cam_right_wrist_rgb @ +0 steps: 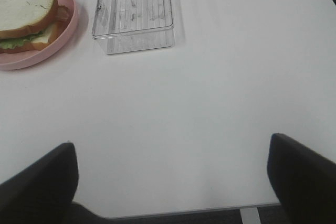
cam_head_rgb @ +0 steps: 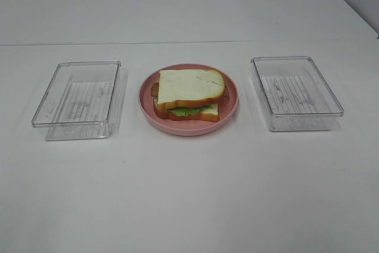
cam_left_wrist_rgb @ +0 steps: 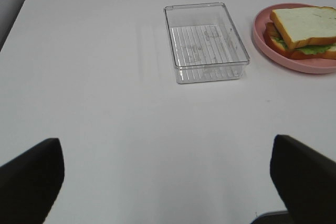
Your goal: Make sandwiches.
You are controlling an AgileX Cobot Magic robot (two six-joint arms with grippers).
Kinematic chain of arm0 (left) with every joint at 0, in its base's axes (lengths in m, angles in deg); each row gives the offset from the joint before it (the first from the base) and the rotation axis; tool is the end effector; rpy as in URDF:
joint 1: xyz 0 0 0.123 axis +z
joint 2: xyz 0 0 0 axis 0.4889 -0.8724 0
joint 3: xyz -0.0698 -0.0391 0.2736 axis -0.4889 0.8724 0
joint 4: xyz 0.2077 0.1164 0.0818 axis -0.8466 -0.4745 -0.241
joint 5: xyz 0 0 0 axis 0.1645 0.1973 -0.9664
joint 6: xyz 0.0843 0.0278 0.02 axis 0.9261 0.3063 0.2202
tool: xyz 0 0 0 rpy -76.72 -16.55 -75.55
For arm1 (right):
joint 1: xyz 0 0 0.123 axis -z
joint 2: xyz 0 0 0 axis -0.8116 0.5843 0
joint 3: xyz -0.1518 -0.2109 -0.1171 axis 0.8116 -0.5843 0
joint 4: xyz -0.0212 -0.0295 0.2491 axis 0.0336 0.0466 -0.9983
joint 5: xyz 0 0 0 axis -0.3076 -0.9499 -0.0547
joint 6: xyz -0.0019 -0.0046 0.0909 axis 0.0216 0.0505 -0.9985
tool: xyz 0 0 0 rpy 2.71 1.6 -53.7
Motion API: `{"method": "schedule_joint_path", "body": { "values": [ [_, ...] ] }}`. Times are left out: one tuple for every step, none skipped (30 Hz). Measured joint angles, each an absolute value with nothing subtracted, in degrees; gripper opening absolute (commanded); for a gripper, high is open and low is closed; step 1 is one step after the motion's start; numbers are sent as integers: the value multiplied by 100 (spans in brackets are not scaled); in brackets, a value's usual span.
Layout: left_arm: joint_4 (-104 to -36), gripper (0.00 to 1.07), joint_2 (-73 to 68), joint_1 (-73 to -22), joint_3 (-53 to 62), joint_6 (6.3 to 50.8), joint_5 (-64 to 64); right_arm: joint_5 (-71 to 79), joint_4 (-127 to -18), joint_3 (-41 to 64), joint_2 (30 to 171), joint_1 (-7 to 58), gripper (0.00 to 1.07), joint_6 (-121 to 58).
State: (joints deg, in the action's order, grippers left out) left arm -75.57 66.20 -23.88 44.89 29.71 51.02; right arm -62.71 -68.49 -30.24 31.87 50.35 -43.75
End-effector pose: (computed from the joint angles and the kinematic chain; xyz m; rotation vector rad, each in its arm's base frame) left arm -0.0085 -0.0136 0.2831 0.0036 2.0241 -0.0771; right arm -0.0021 -0.0055 0.2609 0.0787 2.1306 0.0427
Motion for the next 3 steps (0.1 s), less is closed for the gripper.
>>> {"method": "schedule_joint_path", "body": {
  "values": [
    [-7557,100,6620,-2388,4489,2971,5102,-6271,-6849,-3024,3187,5035,93,-4375],
    [-7557,100,6620,-2388,4489,2971,5102,-6271,-6849,-3024,3187,5035,93,-4375],
    [-7557,100,6620,-2388,4489,2971,5102,-6271,-6849,-3024,3187,5035,93,-4375]
  ]
}}
